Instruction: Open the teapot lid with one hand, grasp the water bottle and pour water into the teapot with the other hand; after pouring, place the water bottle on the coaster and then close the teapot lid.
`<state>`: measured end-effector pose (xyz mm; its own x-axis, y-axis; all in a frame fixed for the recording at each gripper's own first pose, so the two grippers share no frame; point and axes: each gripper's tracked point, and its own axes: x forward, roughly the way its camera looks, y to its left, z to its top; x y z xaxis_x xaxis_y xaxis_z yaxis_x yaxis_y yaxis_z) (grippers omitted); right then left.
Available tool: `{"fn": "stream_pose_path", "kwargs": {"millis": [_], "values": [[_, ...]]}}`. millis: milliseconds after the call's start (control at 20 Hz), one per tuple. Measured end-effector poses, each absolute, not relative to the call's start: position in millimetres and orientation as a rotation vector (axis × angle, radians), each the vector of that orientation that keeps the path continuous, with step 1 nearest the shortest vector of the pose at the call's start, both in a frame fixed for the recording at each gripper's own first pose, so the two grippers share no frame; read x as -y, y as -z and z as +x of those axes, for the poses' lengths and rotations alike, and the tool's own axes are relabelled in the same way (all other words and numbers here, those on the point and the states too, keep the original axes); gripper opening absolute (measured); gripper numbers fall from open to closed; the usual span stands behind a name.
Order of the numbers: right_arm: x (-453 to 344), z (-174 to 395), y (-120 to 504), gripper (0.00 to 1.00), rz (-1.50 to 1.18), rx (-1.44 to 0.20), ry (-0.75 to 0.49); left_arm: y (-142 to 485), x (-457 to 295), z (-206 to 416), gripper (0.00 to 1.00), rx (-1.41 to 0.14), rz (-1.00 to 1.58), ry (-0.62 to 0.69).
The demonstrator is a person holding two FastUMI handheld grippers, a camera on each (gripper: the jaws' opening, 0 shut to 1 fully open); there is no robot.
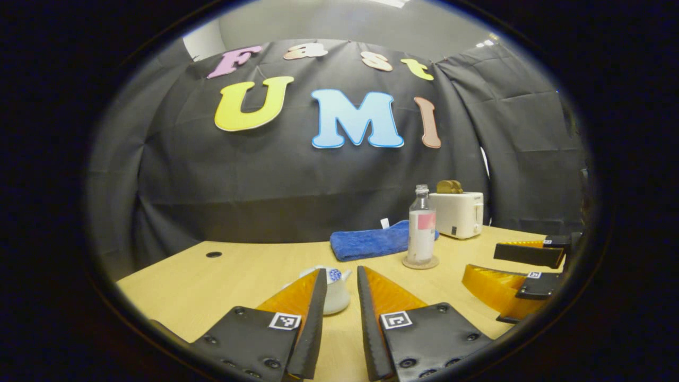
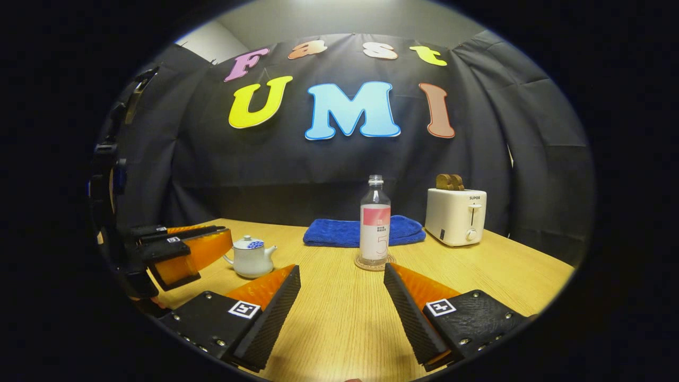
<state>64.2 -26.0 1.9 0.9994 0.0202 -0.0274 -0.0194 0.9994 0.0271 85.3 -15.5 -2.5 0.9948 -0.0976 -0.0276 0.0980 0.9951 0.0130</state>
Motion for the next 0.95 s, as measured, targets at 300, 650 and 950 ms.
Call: {"fn": "stream_pose_path", "kwargs": {"millis": [300, 650, 950], "values": [[20, 38, -2, 0.98, 0.006, -0.012, -0.032, 6, 16, 62, 0.42, -0.027, 0.011, 0.078], [18, 10, -2, 0.98, 0.01, 0.001, -0.037, 3, 12, 35, 0.42, -0.006, 0.008, 0.041], [18, -1, -1, 0.98, 0.011, 0.001, -0.033, 2, 12, 15, 0.42, 0.002, 0.007, 0.017]]}}
